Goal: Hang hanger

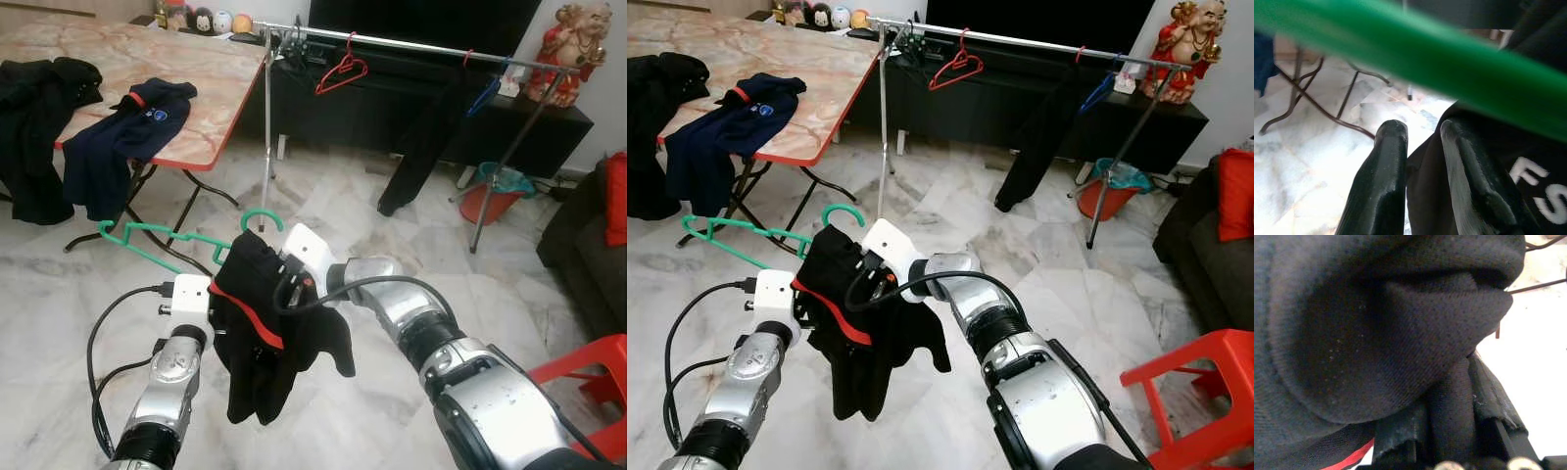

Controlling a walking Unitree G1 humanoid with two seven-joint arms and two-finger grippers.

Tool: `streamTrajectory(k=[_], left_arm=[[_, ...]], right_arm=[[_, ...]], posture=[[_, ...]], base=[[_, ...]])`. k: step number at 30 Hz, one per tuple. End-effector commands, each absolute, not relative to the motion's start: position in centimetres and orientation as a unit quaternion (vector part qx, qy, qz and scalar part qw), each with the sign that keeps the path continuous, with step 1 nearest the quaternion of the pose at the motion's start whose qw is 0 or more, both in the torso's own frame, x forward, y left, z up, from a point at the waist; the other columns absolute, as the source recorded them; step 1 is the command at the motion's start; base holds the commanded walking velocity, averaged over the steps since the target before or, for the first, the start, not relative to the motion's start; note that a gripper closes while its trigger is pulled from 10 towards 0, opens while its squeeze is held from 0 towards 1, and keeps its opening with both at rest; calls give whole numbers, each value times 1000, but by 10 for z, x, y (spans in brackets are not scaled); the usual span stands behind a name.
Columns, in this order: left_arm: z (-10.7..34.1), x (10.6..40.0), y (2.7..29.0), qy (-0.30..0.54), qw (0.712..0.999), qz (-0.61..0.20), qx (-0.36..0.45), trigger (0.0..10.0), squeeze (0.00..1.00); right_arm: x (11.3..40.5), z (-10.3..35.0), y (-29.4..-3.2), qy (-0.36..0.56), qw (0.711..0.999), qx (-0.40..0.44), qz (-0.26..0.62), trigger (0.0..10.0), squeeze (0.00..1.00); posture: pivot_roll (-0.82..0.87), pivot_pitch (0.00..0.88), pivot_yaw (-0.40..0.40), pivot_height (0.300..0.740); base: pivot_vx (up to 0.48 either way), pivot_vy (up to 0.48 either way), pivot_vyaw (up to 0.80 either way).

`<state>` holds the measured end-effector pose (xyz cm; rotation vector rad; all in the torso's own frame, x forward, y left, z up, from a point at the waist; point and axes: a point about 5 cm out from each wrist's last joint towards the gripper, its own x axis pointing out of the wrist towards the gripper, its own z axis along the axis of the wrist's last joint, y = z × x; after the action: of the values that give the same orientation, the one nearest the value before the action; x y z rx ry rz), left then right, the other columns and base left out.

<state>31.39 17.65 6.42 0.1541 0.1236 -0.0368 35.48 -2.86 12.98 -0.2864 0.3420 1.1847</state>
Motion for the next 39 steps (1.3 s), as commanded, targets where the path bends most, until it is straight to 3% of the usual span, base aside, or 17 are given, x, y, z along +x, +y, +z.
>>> streamTrajectory(k=[1,10,19,23,24,29,33,35,36,39], left_arm=[[60,313,172,69,993,-36,92,0,0],[50,307,179,94,988,-31,118,0,0],[46,304,182,101,984,-34,146,0,0],[46,303,183,102,982,-49,151,0,0],[45,300,182,105,980,-66,154,10000,0],[35,286,183,140,961,-140,195,10000,0],[34,281,186,150,952,-162,212,10000,0],[37,279,185,149,951,-180,205,10000,427],[39,279,185,145,952,-180,198,10000,1000],[47,282,183,131,958,-187,176,10000,1000]], right_arm=[[357,136,-33,147,809,-141,551,10000,0],[360,138,-40,148,809,-151,549,10000,0],[355,129,-55,156,776,-211,573,10000,0],[357,129,-59,157,780,-214,566,10000,0],[359,131,-61,154,787,-213,558,10000,0],[370,140,-64,143,828,-188,509,10000,0],[371,142,-63,142,833,-181,504,10000,0],[371,142,-63,141,832,-181,505,10000,0],[371,142,-62,141,831,-180,507,10000,0],[371,142,-60,140,830,-179,509,10000,0]], posture=[[204,0,-164,740],[205,0,-166,740],[205,0,-167,740],[205,0,-167,740],[204,0,-165,740],[210,0,-165,740],[214,0,-166,740],[216,0,-169,740],[216,0,-169,740],[217,0,-170,740]], base=[[0,0,0],[0,0,0],[0,0,0],[0,0,0],[0,0,0],[0,0,0],[0,0,0],[0,0,0],[0,0,0],[0,0,0]])
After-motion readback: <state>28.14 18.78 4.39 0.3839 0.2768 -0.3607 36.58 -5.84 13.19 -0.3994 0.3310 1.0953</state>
